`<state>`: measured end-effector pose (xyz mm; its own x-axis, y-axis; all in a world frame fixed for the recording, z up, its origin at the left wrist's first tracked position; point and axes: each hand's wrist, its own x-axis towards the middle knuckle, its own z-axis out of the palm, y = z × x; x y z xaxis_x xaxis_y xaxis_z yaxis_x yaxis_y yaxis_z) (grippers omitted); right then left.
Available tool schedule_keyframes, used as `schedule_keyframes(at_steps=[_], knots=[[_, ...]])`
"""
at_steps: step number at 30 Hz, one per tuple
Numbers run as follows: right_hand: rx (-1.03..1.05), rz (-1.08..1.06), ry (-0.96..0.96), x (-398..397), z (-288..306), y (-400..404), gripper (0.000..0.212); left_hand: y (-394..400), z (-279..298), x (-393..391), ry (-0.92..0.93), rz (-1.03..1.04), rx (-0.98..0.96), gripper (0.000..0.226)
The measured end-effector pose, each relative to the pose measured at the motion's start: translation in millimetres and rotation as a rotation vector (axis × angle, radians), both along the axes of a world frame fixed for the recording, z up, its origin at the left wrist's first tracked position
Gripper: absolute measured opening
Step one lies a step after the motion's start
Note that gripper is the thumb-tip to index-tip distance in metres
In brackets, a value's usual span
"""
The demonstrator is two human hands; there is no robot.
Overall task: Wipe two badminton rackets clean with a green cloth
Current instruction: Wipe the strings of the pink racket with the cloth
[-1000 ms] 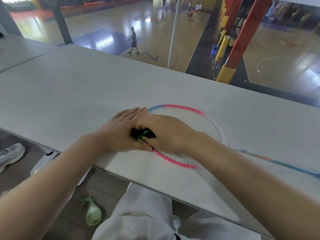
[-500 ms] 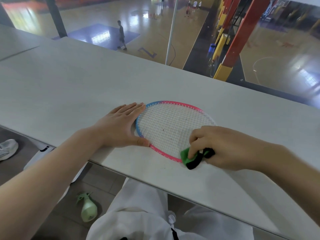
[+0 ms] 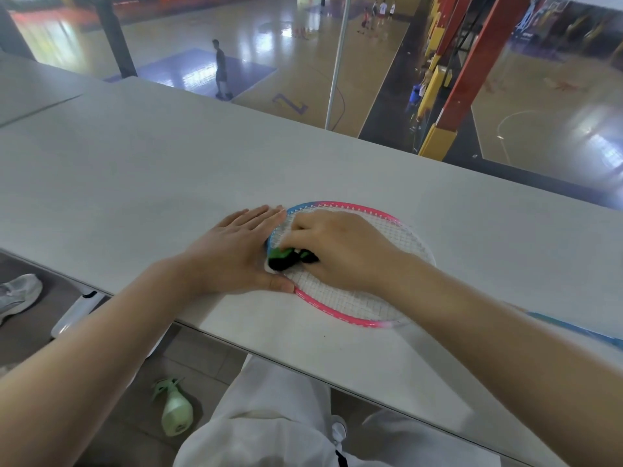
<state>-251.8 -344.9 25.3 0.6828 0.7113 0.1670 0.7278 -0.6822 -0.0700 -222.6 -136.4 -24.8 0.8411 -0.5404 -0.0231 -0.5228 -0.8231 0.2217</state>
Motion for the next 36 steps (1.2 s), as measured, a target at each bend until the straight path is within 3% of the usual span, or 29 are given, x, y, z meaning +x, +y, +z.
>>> schedule_keyframes(at_steps=[8, 17, 20, 23, 27, 30, 36], knots=[[-0.003, 0.010, 0.082, -4, 0, -15, 0.029, 0, 0, 0, -0.002, 0.007, 0.016, 0.138], [-0.072, -0.214, 0.305, -47, 15, -101, 0.038, -1, 0, -1, 0.006, 0.017, 0.035, 0.132], [-0.126, -0.257, 0.309, -64, 25, -116, 0.025, -1, 1, -1, 0.010, 0.016, 0.036, 0.132], [-0.084, -0.333, 0.336, -72, 27, -114, 0.040, -1, 1, -1, 0.017, 0.019, 0.039, 0.132], [-0.021, -0.424, 0.265, -74, 15, -103, 0.015, -2, 3, -2, 0.026, 0.020, 0.038, 0.133], [-0.023, -0.496, 0.309, -75, 16, -105, 0.023, -2, 3, -2, 0.023, 0.024, 0.027, 0.133], [-0.095, -0.415, 0.233, -70, 13, -90, 0.018, -1, 2, -1, 0.026, 0.019, 0.020, 0.133]])
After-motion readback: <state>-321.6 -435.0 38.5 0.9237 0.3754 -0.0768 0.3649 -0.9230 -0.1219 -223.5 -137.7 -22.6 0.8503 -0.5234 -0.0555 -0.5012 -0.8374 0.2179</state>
